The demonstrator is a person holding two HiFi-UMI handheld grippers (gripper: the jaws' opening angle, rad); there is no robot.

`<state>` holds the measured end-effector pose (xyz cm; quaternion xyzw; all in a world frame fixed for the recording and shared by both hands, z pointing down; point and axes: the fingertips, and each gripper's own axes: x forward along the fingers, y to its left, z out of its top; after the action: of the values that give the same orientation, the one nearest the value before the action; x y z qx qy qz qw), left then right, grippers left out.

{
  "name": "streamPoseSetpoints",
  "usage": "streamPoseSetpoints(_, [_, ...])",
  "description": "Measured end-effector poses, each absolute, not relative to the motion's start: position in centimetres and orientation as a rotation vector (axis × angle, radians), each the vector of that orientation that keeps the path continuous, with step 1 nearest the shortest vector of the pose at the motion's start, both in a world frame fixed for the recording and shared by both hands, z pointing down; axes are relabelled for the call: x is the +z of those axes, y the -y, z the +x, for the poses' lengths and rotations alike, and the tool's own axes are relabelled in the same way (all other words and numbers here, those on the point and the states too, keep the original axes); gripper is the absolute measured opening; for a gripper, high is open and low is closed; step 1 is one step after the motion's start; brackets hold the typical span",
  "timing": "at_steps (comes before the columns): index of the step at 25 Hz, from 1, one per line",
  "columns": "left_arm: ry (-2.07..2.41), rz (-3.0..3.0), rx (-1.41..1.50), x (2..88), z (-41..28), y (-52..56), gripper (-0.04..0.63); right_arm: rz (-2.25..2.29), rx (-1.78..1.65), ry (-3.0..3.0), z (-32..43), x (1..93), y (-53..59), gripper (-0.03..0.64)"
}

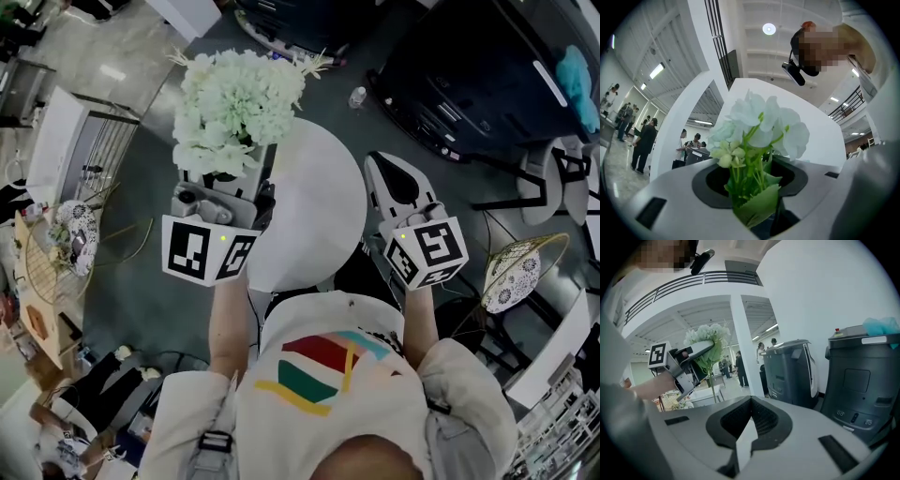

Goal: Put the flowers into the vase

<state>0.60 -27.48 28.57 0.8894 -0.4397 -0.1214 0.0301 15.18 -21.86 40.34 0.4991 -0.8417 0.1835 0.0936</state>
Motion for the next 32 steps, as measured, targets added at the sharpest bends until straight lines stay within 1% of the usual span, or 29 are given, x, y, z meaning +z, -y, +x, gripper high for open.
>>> streamPoseSetpoints(7, [1.406,2.794,-0.227,33.3,0.2,27.1,0.225,1.456,0.576,2.458,14.7,42.0,21.6,0.009])
streamPoseSetpoints(20, [1.436,2.749,-0.161,40.2,0.3,28.1,0.230,1.384,0.593,2.374,13.7,45.2,22.3,0.009])
streamPoseSetpoints(23, [1.424,2.724,-0.152,41.3,-0.1,28.3,0.257,1.359,0.594,2.368,12.7,45.5,22.7,0.009])
streamPoseSetpoints(29, [1.367,2.696,-0.121,43.7,0.0,28.4,0.353,1.313,0.600,2.356,11.2,46.9,23.3,0.009])
streamPoseSetpoints(32, [1.362,2.689,-0.110,44.3,-0.4,28.6,0.411,1.286,0.597,2.356,10.0,47.1,23.7,0.009])
